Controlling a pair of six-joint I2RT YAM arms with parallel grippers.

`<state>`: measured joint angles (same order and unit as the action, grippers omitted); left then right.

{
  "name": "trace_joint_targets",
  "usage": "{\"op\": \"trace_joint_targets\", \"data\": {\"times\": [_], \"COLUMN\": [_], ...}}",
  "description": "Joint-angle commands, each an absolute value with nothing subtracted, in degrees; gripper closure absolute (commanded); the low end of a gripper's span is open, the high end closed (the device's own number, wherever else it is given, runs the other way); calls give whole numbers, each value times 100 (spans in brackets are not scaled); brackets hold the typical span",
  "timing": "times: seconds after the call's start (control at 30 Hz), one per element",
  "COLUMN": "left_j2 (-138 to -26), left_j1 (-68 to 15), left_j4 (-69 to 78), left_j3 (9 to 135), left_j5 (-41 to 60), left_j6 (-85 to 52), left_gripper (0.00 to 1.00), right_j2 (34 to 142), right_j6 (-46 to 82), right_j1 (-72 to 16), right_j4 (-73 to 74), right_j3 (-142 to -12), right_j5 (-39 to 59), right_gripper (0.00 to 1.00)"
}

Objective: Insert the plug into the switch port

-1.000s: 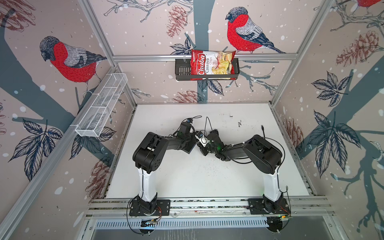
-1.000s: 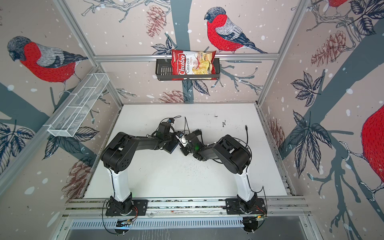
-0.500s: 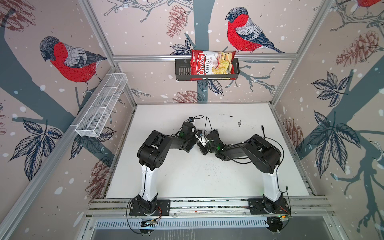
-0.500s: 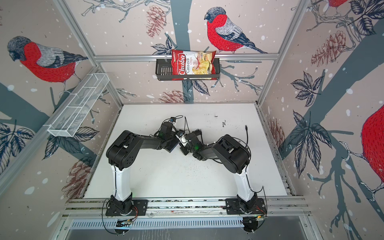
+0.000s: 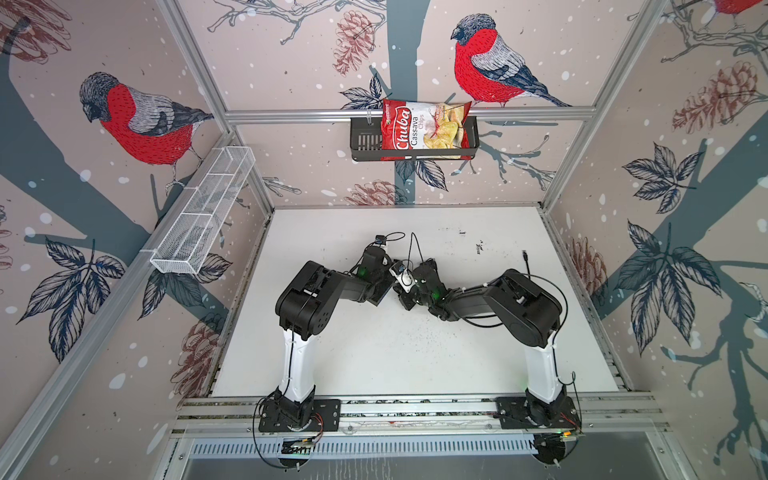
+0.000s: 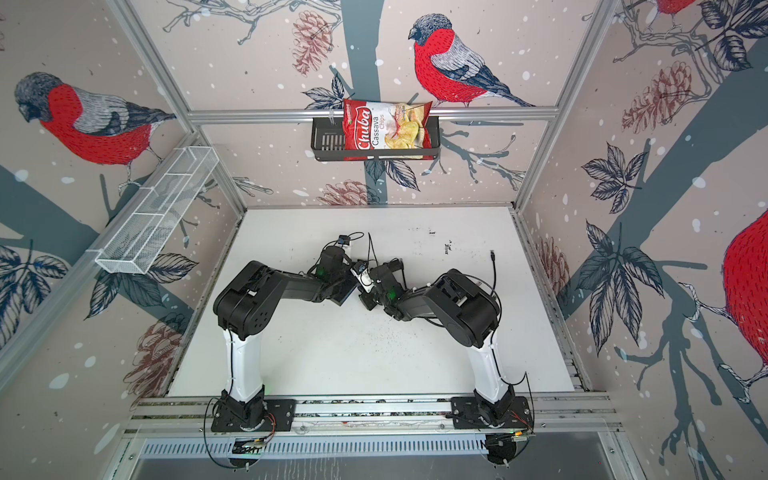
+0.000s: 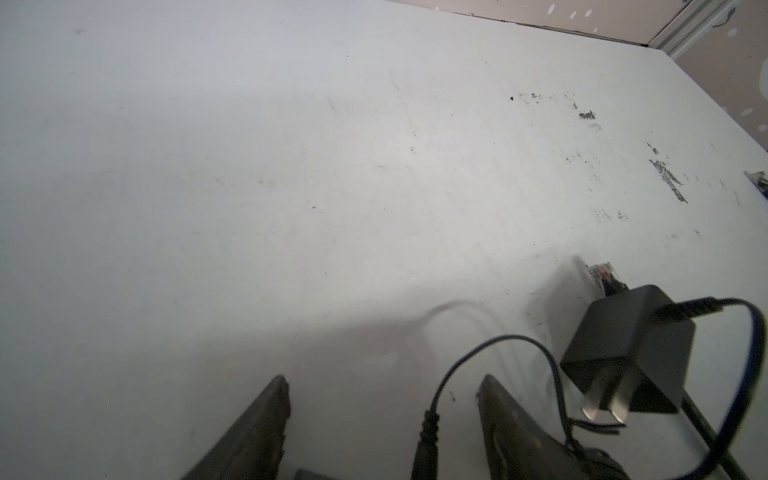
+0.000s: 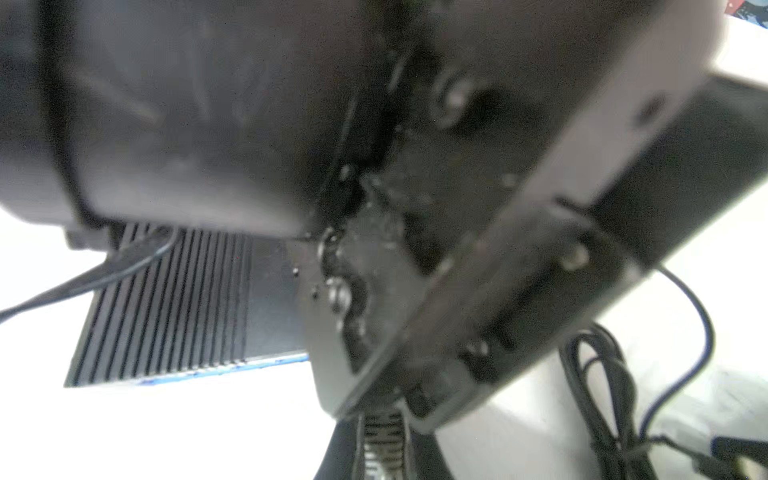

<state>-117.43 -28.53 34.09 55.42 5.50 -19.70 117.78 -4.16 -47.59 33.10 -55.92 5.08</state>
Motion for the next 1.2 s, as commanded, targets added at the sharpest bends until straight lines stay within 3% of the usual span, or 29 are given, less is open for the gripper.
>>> {"op": "trace_joint_targets", "data": {"times": [0.0, 0.37, 0.97, 1.07, 1.1, 1.17], "left_j2": [-11834, -11814, -11400, -11373, -11365, -11349], "left_j1": [-3689, -3666, -3131, -3081, -3068, -3033], "left_j4": [2577, 2037, 1387, 1414, 1424, 1426], "left_j3": [5473, 5684, 6164, 6122, 6101, 6094], "left_j5": [3808, 3618, 2936, 2814, 2786, 2725], "left_j6": [-3309, -2936, -2697, -2753, -2764, -2764], "left_gripper": [30, 29, 16, 12, 3, 3], "right_j2": [11882, 11719, 11473, 11454, 11455, 11467], "right_j6": [-272, -421, -530, -561, -576, -577], "right_j1": [-4859, -4854, -4759, -4763, -4764, -4762], "right_j4": [6101, 5468, 4376, 4351, 4351, 4340], "right_j3": [-5778, -5766, -5730, -5687, -5678, -5678], "right_j5": [946, 976, 849, 817, 817, 802], "right_gripper": [100, 100, 100, 100, 100, 100]}}
